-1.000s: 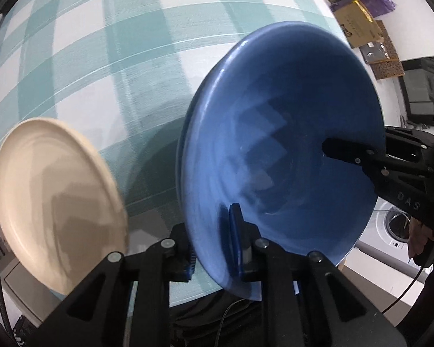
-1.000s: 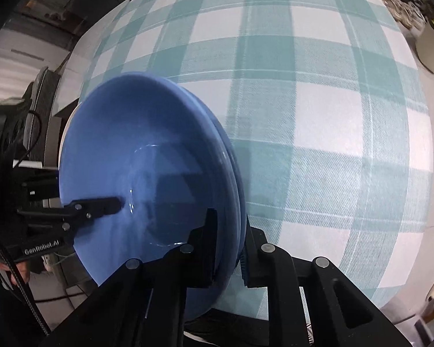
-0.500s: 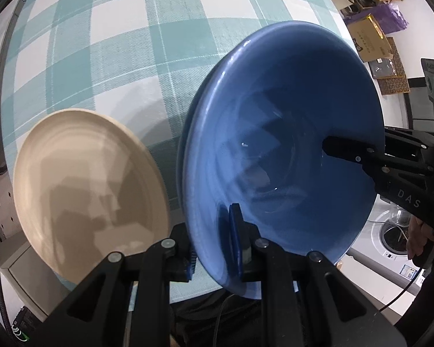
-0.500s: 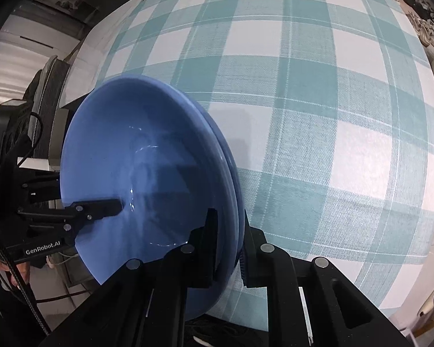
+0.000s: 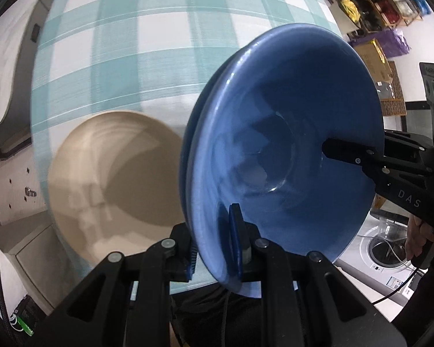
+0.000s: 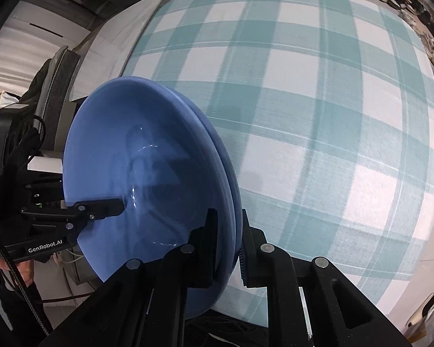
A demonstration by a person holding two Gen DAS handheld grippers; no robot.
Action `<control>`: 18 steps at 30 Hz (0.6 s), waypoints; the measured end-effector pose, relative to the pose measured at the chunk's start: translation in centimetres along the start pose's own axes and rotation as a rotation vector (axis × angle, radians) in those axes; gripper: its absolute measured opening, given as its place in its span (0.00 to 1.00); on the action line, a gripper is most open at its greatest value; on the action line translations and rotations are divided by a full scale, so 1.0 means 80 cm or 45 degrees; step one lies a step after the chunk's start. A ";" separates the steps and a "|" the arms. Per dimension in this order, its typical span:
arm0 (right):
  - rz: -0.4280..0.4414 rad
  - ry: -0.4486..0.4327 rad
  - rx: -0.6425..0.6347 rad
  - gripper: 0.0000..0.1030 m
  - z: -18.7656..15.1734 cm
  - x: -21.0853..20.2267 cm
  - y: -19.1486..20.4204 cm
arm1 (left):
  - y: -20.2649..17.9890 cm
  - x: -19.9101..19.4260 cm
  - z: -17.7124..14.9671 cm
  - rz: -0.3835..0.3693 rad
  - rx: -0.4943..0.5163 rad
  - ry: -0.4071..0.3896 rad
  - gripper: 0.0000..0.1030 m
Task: Organize plates and bowls
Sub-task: 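Carry the stacked blue bowls with both tools over the cream plate stack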
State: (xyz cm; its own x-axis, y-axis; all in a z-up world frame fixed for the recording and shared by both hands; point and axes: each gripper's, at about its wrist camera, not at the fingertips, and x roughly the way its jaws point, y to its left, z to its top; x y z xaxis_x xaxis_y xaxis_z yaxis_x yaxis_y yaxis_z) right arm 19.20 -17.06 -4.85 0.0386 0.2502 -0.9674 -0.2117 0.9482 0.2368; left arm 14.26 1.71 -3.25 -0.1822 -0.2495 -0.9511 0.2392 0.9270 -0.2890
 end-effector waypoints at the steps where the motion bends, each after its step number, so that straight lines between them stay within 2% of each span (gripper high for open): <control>1: 0.003 0.001 -0.008 0.12 0.002 0.000 0.005 | 0.006 -0.003 -0.003 0.002 -0.012 -0.005 0.17; 7: 0.019 0.019 -0.063 0.12 0.017 0.007 0.045 | 0.037 -0.011 -0.014 0.016 -0.090 -0.027 0.17; 18: 0.036 0.099 -0.188 0.12 0.045 0.059 0.124 | 0.116 -0.006 -0.037 -0.004 -0.264 -0.050 0.17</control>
State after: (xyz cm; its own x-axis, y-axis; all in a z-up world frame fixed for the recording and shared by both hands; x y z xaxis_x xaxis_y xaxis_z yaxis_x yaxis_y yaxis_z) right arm 20.80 -5.76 -6.75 -0.0439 0.2553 -0.9659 -0.3534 0.9003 0.2540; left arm 13.75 11.28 -5.13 -0.1448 -0.2597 -0.9548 0.0366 0.9629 -0.2675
